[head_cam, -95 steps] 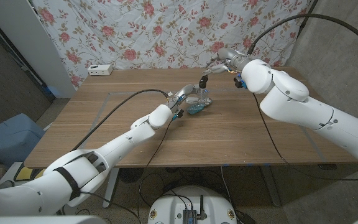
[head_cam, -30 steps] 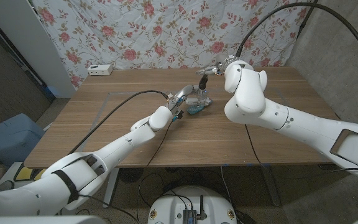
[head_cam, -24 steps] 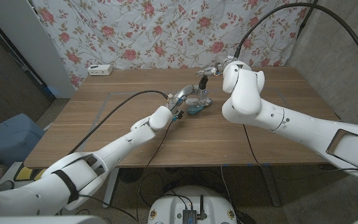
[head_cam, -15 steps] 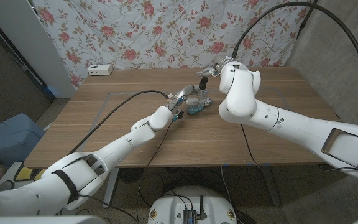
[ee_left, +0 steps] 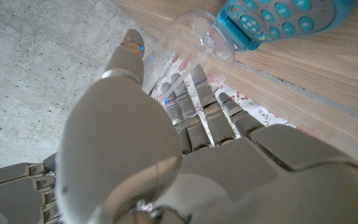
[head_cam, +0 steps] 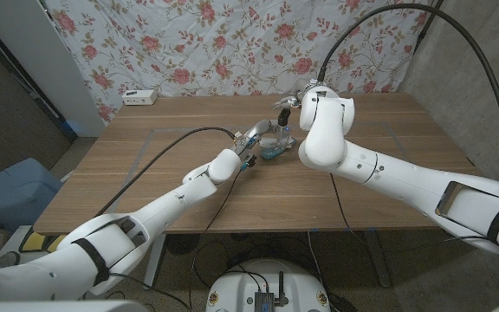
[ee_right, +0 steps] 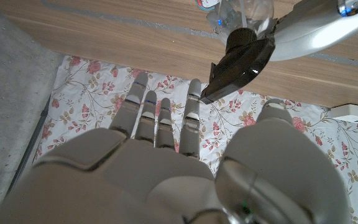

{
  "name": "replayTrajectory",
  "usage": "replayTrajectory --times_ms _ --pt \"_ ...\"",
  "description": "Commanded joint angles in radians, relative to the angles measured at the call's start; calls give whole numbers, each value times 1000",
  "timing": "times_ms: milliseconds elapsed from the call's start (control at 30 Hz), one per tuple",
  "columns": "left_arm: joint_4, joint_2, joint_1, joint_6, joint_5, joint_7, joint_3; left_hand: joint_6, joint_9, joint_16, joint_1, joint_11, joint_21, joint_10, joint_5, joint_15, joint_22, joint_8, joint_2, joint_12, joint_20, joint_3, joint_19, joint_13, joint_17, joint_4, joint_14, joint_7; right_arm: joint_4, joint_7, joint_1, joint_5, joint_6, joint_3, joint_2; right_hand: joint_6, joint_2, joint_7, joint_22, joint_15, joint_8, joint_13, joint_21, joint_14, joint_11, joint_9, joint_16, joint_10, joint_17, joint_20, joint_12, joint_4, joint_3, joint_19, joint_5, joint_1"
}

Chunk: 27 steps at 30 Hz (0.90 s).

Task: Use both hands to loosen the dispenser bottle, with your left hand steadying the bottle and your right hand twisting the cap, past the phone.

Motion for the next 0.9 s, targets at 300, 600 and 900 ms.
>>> replayTrajectory --times_ms 300,600,900 --pt "8 -2 -2 -3 -2 7 -3 19 0 1 5 -25 -2 23 9 -114 1 4 145 4 -55 69 1 5 3 60 48 -3 78 93 -212 -221 295 261 171 -15 2 0 3 4 6 3 0 7 0 6 -7 -7 1 -4 -1 -29 14 14 1 36" --pt "11 -3 -1 -7 -5 6 -3 21 0 1 4 -28 -2 24 11 -114 1 4 145 3 -54 68 1 3 5 60 48 -3 93 96 -282 -287 400 350 250 -21 3 -5 3 2 6 3 -1 2 0 9 -11 -15 1 -3 -3 -49 25 16 -3 60" --pt "21 -6 -4 -14 -6 5 -2 18 0 -1 2 -20 -2 21 13 -113 1 3 147 3 -53 69 0 6 4 61 48 -2 104 78 -325 -336 469 401 305 -18 8 -11 3 2 10 3 0 3 1 12 -11 -15 0 -4 -1 -75 40 21 -10 93"
